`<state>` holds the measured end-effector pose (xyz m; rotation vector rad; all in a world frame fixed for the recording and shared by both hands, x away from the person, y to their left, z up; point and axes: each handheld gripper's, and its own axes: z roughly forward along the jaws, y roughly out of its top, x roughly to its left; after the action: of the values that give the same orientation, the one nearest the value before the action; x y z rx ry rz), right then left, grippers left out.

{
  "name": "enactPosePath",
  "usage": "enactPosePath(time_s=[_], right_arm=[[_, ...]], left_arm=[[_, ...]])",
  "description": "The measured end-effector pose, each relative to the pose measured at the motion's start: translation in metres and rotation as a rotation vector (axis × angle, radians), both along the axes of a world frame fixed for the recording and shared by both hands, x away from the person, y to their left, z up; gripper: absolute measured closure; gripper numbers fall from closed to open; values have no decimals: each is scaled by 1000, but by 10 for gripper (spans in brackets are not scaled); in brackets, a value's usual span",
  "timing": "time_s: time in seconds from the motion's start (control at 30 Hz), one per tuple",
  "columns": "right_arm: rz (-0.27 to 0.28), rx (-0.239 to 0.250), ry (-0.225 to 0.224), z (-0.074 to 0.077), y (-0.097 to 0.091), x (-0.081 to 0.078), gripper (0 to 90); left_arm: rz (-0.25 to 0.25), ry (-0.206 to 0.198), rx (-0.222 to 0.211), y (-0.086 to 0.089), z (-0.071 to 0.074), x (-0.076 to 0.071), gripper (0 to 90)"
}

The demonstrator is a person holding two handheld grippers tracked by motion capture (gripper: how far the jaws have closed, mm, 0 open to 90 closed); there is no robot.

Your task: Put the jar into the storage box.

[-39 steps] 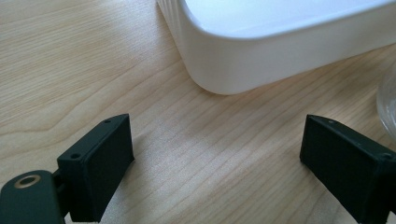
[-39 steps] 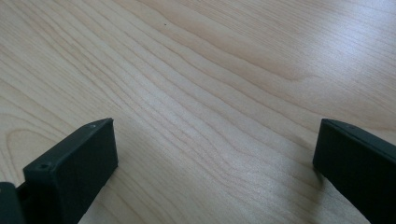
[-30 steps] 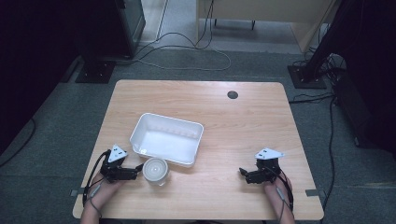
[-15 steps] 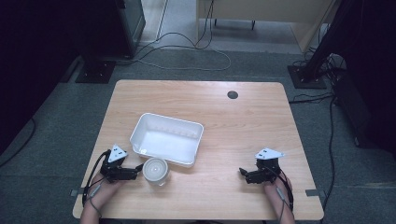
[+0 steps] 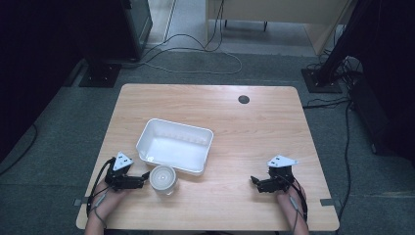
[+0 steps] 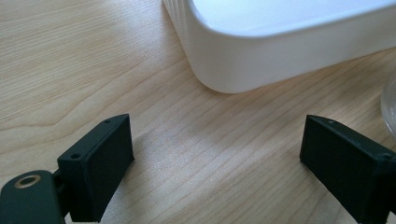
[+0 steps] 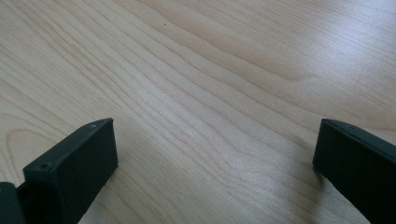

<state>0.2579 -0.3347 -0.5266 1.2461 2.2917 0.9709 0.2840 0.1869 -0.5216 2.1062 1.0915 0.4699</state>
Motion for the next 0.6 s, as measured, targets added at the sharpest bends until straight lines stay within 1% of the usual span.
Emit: enactPosePath(time_s=[0.07,0.13,0.17,0.27,0.37,0.5,0.6], right_arm=[[0,0,0,0,0,0,0],[0,0,0,0,0,0,0],[0,0,0,0,0,0,0],[0,0,0,0,0,0,0],[0,0,0,0,0,0,0],[0,0,0,0,0,0,0],[0,0,0,0,0,0,0]], left_arm=[[-3,5,-30,1,0,0,95],[0,4,-43,2,1,0,95],[1,-1,-38,2,2,0,95],[-2,-14,-45,3,4,-1,95],[-8,-23,-31,2,6,-2,95],[-16,-17,-54,2,8,-2,95],[-18,-13,-56,3,11,-3,95]])
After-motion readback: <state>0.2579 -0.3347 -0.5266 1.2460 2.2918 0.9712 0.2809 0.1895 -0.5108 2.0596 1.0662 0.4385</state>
